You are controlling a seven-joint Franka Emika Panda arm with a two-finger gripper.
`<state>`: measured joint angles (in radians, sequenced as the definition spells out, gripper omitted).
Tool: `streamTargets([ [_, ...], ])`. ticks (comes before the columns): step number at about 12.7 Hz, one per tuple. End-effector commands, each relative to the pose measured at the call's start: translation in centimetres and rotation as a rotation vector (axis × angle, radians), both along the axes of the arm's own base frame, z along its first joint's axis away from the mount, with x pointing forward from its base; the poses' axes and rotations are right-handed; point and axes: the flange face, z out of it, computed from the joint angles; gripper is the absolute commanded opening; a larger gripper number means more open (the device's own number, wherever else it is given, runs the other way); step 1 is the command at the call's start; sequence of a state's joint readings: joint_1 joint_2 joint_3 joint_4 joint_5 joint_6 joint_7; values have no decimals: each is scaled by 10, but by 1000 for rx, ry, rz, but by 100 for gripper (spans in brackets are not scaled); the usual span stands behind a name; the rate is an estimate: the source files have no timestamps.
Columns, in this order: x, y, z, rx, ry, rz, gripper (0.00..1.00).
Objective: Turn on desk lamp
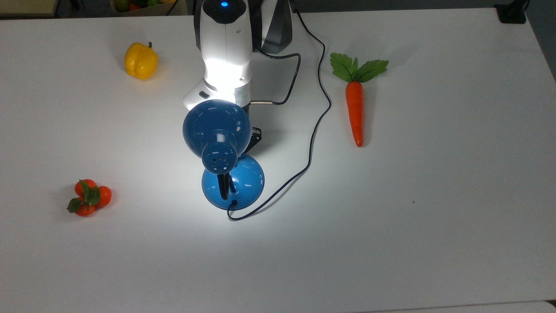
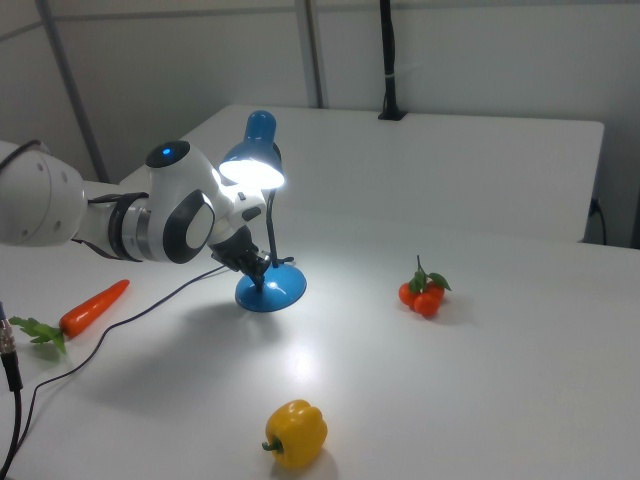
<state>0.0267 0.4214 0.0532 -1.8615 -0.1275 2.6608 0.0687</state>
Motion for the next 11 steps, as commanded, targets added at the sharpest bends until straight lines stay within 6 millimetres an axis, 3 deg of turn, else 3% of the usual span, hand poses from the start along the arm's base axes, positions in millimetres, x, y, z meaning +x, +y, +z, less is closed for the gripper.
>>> streamTargets([
  [1, -1, 3, 11, -10, -9, -2, 0],
  [7, -30, -4, 49, -63, 214, -35, 0],
  [11, -62, -13, 103, -108, 392, -59, 0],
])
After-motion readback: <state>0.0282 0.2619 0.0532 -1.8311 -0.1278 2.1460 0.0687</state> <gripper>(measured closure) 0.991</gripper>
